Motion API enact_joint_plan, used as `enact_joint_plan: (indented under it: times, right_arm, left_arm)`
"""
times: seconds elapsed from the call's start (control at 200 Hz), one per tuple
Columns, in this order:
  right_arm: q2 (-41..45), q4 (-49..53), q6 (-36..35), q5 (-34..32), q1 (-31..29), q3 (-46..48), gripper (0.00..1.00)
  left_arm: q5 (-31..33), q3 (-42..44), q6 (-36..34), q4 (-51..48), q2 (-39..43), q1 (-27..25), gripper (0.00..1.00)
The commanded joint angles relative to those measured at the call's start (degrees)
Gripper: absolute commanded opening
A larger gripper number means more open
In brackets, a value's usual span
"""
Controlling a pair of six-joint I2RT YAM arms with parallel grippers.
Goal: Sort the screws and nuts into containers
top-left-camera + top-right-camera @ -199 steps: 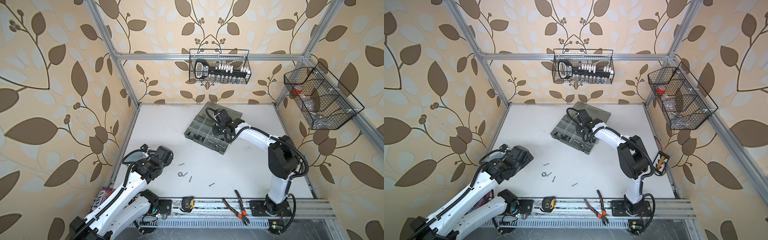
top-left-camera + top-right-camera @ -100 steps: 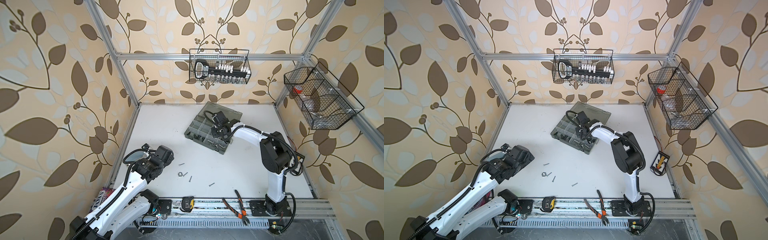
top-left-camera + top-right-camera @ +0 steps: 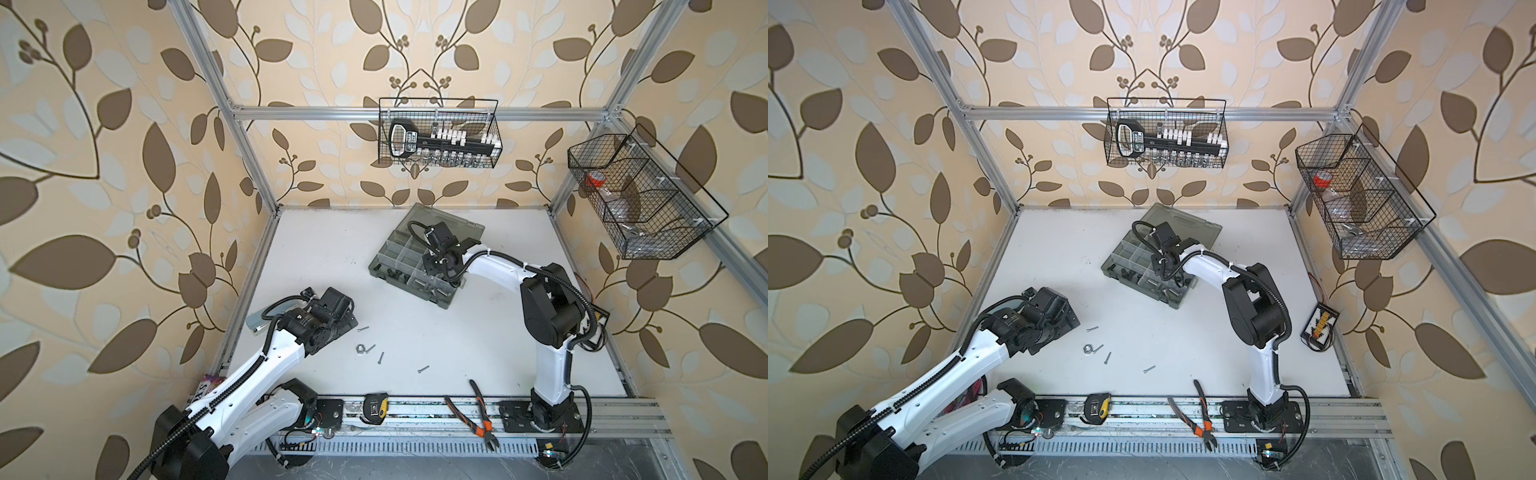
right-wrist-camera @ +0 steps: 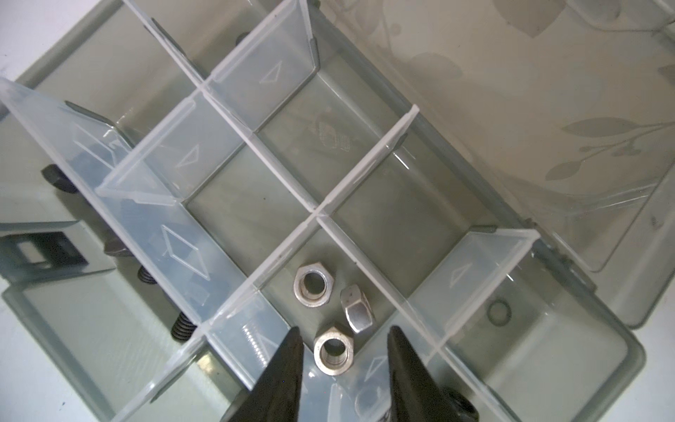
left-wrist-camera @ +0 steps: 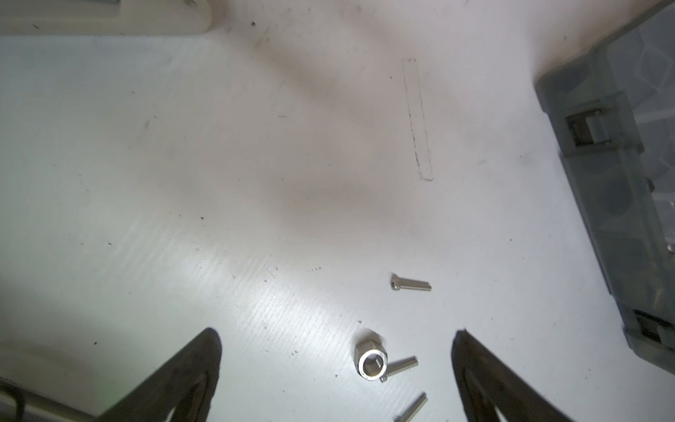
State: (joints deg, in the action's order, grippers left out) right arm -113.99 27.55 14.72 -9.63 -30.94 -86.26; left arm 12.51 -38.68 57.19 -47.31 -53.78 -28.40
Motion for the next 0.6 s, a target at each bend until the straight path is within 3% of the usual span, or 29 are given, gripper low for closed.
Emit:
enact_joint_plan:
  times: [0.0, 0.305, 0.405, 0.455, 0.6]
  right_arm:
    - [5.1, 0.8, 0.2, 0.1, 0.1, 0.4, 0.44]
    - [16.4, -2.8, 1.6, -1.5, 0.1, 7.6, 0.64]
    - [20.1, -4.0, 2.4, -2.5, 0.2, 10.8, 0.80]
    - [21.8, -4.4, 2.8, -3.1, 0.2, 12.2, 0.99]
    - [25.4, -4.4, 4.0, -4.8, 0.1, 15.2, 1.00]
  left_arm:
    - [-4.5, -0.9, -1.8, 1.2, -0.6, -0.1, 0.95]
    - [-9.2, 1.7, 0.3, 4.2, -3.5, -5.0, 0.83]
    - [-9.4, 1.9, 1.4, 4.8, -5.6, -7.4, 0.80]
    - [-9.6, 1.9, 1.7, 5.2, -7.0, -8.4, 0.78]
    - [-9.5, 0.9, 2.0, 5.4, -11.1, -10.0, 0.72]
